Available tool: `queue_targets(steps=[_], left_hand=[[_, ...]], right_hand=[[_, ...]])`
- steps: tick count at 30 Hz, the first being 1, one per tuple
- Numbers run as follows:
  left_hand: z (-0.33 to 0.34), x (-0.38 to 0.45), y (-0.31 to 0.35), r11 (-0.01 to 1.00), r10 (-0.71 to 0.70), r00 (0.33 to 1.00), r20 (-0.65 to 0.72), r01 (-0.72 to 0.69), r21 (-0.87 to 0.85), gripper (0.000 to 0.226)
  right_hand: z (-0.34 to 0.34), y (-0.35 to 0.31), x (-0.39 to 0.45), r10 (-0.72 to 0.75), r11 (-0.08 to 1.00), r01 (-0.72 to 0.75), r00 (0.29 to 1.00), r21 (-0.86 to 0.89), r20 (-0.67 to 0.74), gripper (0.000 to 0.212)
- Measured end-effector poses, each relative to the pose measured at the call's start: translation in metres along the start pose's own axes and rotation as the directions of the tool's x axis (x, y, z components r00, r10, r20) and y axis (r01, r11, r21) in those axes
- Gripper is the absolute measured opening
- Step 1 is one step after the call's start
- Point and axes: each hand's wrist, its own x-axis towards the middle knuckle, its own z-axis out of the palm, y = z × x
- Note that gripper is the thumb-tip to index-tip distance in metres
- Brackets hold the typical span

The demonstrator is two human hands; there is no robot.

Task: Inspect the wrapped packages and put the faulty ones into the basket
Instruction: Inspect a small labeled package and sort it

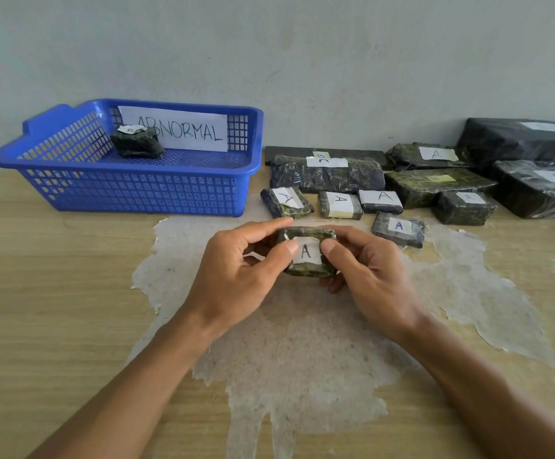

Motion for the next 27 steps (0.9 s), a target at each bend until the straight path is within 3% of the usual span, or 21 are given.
queue_targets(steps=[4, 7, 10, 14, 18, 22, 24, 27], left_hand=[[-0.006, 0.005, 0.002, 0.965, -0.093, 0.989, 0.114, 0.118, -0.235, 0.036], [-0.007, 0.006, 0.003, 0.962, -0.088, 0.988, 0.128, 0.118, -0.246, 0.027], [-0.004, 0.005, 0.003, 0.958, -0.103, 0.992, 0.071, 0.118, -0.261, 0.022], [-0.001, 0.004, 0.002, 0.957, -0.129, 0.992, 0.000, 0.124, -0.263, 0.012], [0.003, 0.001, 0.007, 0.967, -0.127, 0.992, 0.022, 0.129, -0.218, 0.007], [0.000, 0.001, 0.007, 0.978, -0.142, 0.987, 0.073, 0.152, -0.143, 0.010], [-0.003, 0.002, 0.006, 0.975, -0.159, 0.984, 0.084, 0.170, -0.144, 0.025], [-0.005, 0.003, 0.004, 0.975, -0.153, 0.983, 0.105, 0.168, -0.148, 0.048]], right_hand=[[-0.003, 0.000, 0.002, 0.026, 0.999, -0.024, 0.999, 0.048, -0.037, 0.025], [-0.003, 0.000, 0.002, 0.079, 0.986, -0.068, 0.995, 0.152, -0.068, 0.017], [-0.005, -0.003, 0.003, 0.120, 0.971, -0.100, 0.990, 0.215, -0.079, 0.036], [-0.004, -0.007, -0.001, 0.107, 0.979, -0.096, 0.993, 0.179, -0.051, 0.052], [0.001, -0.007, -0.003, 0.089, 0.989, -0.077, 0.991, 0.127, -0.097, 0.066], [0.001, -0.010, -0.004, 0.058, 0.995, -0.046, 0.990, 0.093, -0.129, 0.046], [0.001, -0.012, -0.004, 0.040, 0.997, -0.032, 0.994, 0.075, -0.102, 0.028], [0.003, -0.015, -0.005, 0.012, 0.999, -0.010, 0.999, 0.043, -0.046, 0.018]])
